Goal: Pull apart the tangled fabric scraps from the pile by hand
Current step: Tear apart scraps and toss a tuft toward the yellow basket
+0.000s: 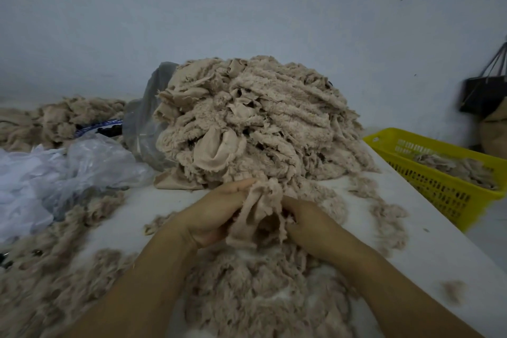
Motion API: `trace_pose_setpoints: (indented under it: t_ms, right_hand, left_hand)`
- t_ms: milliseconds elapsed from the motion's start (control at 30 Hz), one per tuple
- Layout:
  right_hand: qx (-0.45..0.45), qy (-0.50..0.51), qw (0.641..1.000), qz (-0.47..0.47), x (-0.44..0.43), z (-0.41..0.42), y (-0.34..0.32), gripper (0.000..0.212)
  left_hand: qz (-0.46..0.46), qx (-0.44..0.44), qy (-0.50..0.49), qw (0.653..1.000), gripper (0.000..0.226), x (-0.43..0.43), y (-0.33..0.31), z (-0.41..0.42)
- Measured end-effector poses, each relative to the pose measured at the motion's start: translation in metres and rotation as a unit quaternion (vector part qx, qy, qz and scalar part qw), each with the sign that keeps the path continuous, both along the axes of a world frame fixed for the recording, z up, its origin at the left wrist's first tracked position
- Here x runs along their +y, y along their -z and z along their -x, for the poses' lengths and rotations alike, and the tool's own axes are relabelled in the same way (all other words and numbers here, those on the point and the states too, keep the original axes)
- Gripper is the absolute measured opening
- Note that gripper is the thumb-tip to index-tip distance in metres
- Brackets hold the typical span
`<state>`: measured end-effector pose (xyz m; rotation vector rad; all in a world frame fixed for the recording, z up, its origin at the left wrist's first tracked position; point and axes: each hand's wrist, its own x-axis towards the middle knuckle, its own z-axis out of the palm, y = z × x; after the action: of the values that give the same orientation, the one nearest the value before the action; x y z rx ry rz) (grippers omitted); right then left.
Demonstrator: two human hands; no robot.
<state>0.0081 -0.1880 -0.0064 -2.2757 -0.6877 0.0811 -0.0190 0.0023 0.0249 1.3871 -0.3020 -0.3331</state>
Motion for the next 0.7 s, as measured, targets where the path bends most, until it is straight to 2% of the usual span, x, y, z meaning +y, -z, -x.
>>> trace_pose_setpoints:
  t_ms: [33,133,200,267,333,367,400,433,467,500,533,567,600,633,667,700]
  right_hand:
    - [-0.006,0.022,1.0,0.003,-0.004,-0.002,-0.001,0.039]
    - [-0.047,0.138,0.989,-0.019,-0.016,-0.011,-0.003,0.027]
    - [-0.059,0.21,0.975,-0.031,-0.022,-0.017,-0.002,0.033]
    - [0.002,0.301,0.945,-0.129,-0.033,-0.021,-0.004,0.046]
    - [0.062,0.381,0.891,-0.238,-0.045,-0.025,-0.004,0.052]
    - [0.078,0.399,0.875,-0.262,-0.047,-0.026,-0.005,0.053]
    - [0.084,0.402,0.87,-0.273,-0.046,-0.025,-0.007,0.053]
    - [0.079,0.395,0.87,-0.284,-0.041,-0.024,-0.008,0.052]
    - [0.072,0.38,0.874,-0.293,-0.036,-0.021,-0.011,0.05]
    - [0.062,0.361,0.878,-0.307,-0.03,-0.019,-0.013,0.048]
    - [0.052,0.341,0.887,-0.307,-0.025,-0.016,-0.014,0.045]
    - [0.039,0.317,0.9,-0.297,-0.023,-0.013,-0.014,0.041]
    - [0.027,0.284,0.917,-0.281,-0.02,-0.009,-0.014,0.037]
    - [0.007,0.235,0.935,-0.267,-0.017,-0.004,-0.013,0.028]
    - [-0.024,0.18,0.953,-0.244,-0.011,0.003,-0.017,0.019]
    - [-0.062,0.131,0.966,-0.212,-0.006,0.007,-0.016,0.021]
  left_hand:
    - [0.014,0.014,-0.007,1.0,0.024,0.001,-0.001,-0.001]
    - [0.076,0.042,-0.066,0.994,0.014,0.003,0.002,-0.008]
    - [0.143,0.058,-0.081,0.985,0.022,0.008,0.004,-0.012]
    - [0.256,0.077,-0.067,0.961,0.032,0.02,0.0,-0.015]
    - [0.394,0.095,-0.038,0.913,0.049,0.034,-0.001,-0.018]
    - [0.429,0.1,-0.038,0.897,0.044,0.038,-0.002,-0.018]
    - [0.416,0.093,-0.069,0.902,0.026,0.038,0.001,-0.021]
    - [0.329,0.071,-0.129,0.933,0.008,0.035,0.003,-0.023]
    - [0.165,0.012,-0.201,0.966,0.023,0.029,0.008,-0.026]
    - [-0.054,-0.061,-0.257,0.963,0.031,0.022,0.014,-0.027]
    - [-0.257,-0.16,-0.287,0.909,0.025,0.013,0.021,-0.028]
    - [-0.401,-0.243,-0.279,0.838,0.012,0.005,0.027,-0.029]
    - [-0.478,-0.305,-0.257,0.783,0.017,-0.001,0.032,-0.029]
    - [-0.508,-0.342,-0.243,0.752,0.037,-0.007,0.038,-0.032]
    - [-0.49,-0.377,-0.235,0.75,0.051,-0.011,0.038,-0.033]
    - [-0.47,-0.404,-0.24,0.747,0.055,-0.015,0.037,-0.034]
